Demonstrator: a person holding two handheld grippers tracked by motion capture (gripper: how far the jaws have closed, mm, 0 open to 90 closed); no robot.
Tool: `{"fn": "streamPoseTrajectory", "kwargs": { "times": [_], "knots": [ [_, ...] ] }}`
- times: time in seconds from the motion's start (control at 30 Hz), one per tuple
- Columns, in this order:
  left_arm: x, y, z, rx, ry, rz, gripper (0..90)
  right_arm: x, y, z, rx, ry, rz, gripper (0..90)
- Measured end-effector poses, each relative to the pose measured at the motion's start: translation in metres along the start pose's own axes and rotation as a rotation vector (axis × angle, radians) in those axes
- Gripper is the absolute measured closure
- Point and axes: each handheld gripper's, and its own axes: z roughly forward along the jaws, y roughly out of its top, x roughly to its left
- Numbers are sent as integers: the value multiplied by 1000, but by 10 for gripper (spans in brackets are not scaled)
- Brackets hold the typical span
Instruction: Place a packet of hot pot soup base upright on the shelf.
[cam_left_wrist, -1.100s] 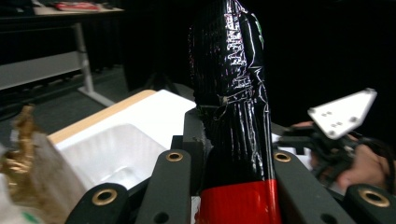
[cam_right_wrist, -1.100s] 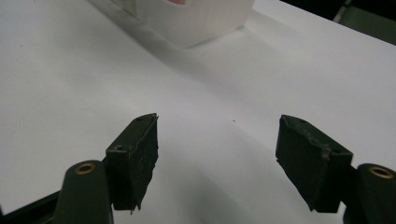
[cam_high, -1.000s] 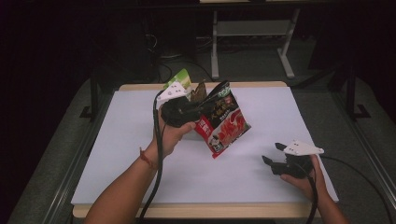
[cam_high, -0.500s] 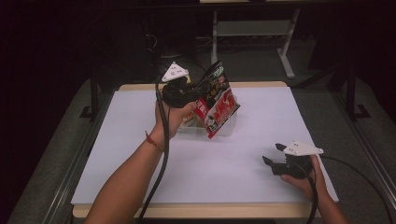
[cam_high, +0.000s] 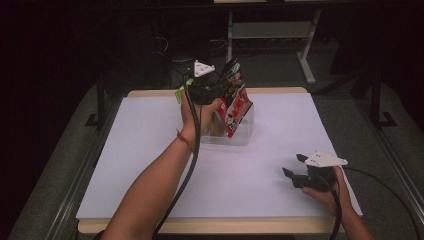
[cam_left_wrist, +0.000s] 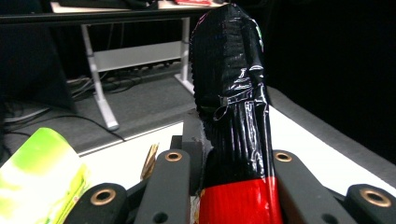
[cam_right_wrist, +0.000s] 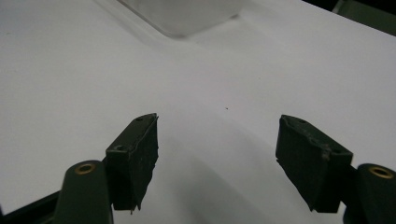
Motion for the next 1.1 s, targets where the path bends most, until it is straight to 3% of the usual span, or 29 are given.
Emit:
{"fn": "streamPoseTrajectory", "kwargs": {
  "times": [0.23, 0.57, 0.73, 0.93, 1.0, 1.07, 1.1],
  "knots": [
    [-4, -11, 19, 13, 41, 16, 764, 0, 1, -2, -5, -5, -5, 292],
    [-2, -26, 23, 7, 17, 18, 755, 1, 0, -1, 3, -9, -7, 293],
    [-10, -29, 23, 2, -9, 82, 747, 2, 1, 0, 2, -4, -12, 293],
    [-19, -31, 28, -8, -40, 107, 733, 3, 0, 0, 6, -5, -11, 293],
    [-23, -32, 31, -2, -53, 130, 727, 3, 0, 1, 10, -1, -10, 293],
    [-25, -35, 38, 43, -49, 144, 725, 2, 0, 2, 10, 0, -8, 293],
    [-23, -39, 42, 51, -59, 125, 722, 2, 0, 2, 12, 0, -7, 293]
  ]
}}
